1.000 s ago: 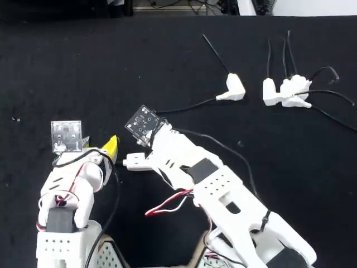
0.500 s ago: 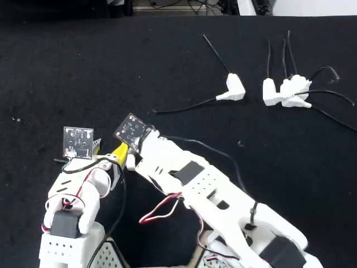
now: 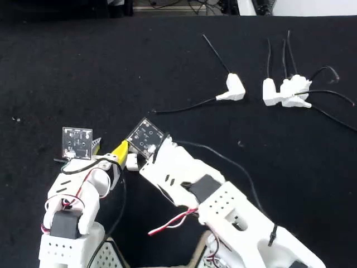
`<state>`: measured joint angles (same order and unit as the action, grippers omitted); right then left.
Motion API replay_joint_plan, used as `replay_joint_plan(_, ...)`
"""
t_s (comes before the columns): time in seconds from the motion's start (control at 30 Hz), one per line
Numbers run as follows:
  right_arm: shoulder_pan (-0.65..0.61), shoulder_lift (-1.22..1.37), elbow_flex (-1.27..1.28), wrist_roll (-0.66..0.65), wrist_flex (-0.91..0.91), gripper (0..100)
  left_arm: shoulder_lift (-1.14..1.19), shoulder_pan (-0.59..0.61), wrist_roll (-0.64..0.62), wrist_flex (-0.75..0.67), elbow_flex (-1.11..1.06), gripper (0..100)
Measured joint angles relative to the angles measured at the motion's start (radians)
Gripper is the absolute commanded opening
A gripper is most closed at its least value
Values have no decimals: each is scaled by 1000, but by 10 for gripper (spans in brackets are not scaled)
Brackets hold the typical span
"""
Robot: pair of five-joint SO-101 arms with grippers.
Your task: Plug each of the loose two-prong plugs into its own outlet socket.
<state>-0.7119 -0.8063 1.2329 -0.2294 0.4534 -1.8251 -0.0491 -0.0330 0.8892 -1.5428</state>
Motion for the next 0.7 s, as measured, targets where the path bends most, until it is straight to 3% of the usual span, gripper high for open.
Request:
replay_joint_plan(0.27, 0, 0, 18, 87, -18, 11, 0, -2, 0, 0, -8, 230)
replay_joint_plan(0.7, -3, 0, 41, 101, -63, 11, 0, -3, 0, 0, -25, 230)
